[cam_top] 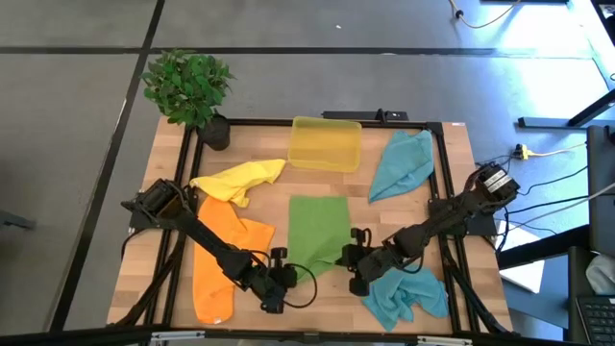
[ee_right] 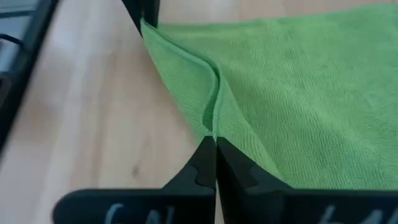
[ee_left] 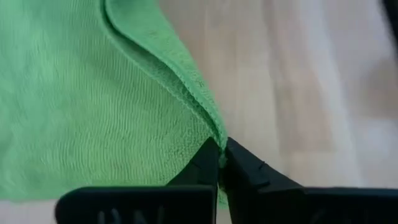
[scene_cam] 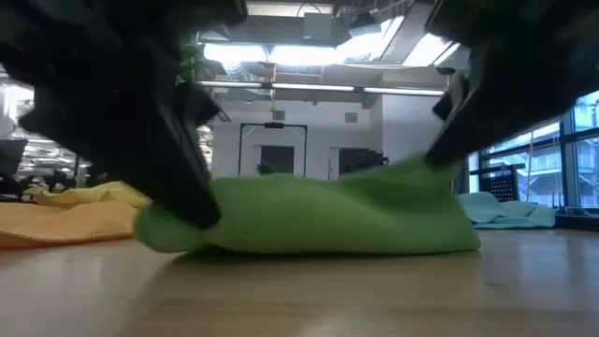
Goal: Fold microfiber towels
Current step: Fold the green microfiber cloth
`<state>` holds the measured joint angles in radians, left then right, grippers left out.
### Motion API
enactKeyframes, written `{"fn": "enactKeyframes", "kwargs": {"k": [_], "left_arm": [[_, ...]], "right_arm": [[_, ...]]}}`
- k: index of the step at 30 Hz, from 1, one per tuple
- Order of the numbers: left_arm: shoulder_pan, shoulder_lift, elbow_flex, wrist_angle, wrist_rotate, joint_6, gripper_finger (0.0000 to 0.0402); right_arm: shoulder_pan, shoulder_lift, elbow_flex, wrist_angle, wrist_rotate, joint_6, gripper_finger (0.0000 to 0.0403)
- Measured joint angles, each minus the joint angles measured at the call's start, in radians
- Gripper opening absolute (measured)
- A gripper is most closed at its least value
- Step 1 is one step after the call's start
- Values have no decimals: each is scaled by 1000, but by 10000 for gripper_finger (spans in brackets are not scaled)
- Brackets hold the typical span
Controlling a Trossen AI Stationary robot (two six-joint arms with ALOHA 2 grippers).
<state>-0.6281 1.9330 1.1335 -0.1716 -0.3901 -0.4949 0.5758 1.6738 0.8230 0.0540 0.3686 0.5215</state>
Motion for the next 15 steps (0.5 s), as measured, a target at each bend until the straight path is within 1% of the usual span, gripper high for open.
{"fn": "enactKeyframes", "kwargs": {"k": [3, 6, 11, 15], "left_arm": [[0, -21, 37, -85, 9, 22, 2], [-1, -35, 74, -142, 23, 48, 1], [-6, -36, 155, -177, 118, 112, 1], [-11, -37, 195, -210, 165, 195, 0]], "right_arm": [[25, -49, 1, -10, 32, 1, 0], [40, -87, 1, -18, 38, 11, 0], [74, -104, 1, -14, -26, 23, 0], [109, -98, 1, -15, -26, 30, 0]]}}
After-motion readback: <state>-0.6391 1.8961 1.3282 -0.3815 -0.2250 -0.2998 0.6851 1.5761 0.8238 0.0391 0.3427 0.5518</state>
